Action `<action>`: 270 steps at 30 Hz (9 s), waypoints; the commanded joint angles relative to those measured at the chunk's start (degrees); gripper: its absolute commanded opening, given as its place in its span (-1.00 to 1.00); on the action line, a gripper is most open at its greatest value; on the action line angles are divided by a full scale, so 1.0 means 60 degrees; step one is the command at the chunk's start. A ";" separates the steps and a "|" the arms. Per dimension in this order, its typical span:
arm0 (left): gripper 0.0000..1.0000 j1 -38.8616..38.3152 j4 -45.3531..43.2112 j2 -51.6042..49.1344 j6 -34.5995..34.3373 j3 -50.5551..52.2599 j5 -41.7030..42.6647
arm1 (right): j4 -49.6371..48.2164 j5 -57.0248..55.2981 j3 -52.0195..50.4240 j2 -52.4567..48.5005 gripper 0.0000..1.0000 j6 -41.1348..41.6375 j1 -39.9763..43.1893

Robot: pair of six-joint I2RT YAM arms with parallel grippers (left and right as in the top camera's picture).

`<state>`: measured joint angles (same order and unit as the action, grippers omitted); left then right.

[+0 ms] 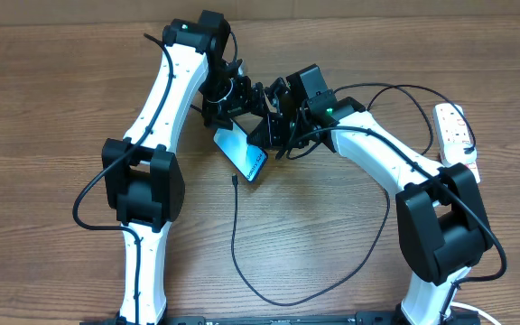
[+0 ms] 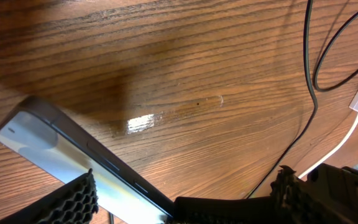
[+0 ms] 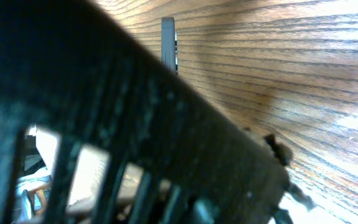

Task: Plug charger to phone and switch on socket

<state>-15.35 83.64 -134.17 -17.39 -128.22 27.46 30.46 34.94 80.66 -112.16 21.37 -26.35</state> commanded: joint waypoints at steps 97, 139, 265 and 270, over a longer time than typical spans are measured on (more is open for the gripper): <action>0.80 0.1869 0.0550 0.0004 0.0929 -0.0219 -0.0157 | 0.1792 -0.6878 -0.0579 -0.0084 -0.46 -0.1446 -0.1330; 0.98 0.1905 0.0361 0.0004 0.2062 -0.0219 0.2080 | 0.1683 -0.6451 0.0208 0.0080 -0.93 -0.0739 -0.0525; -0.65 0.0546 -0.2765 0.0004 0.0441 -0.0219 1.0502 | -0.0805 0.4601 0.1177 0.1548 -0.93 0.3238 0.1825; -0.24 0.0550 -0.2765 0.0004 0.0441 -0.0219 1.0502 | -0.0958 0.4167 0.1177 0.1548 -0.93 0.3614 0.1821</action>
<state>-11.62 67.02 -134.39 -14.81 -128.38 89.41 25.89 62.33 86.56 -104.51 40.97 -15.07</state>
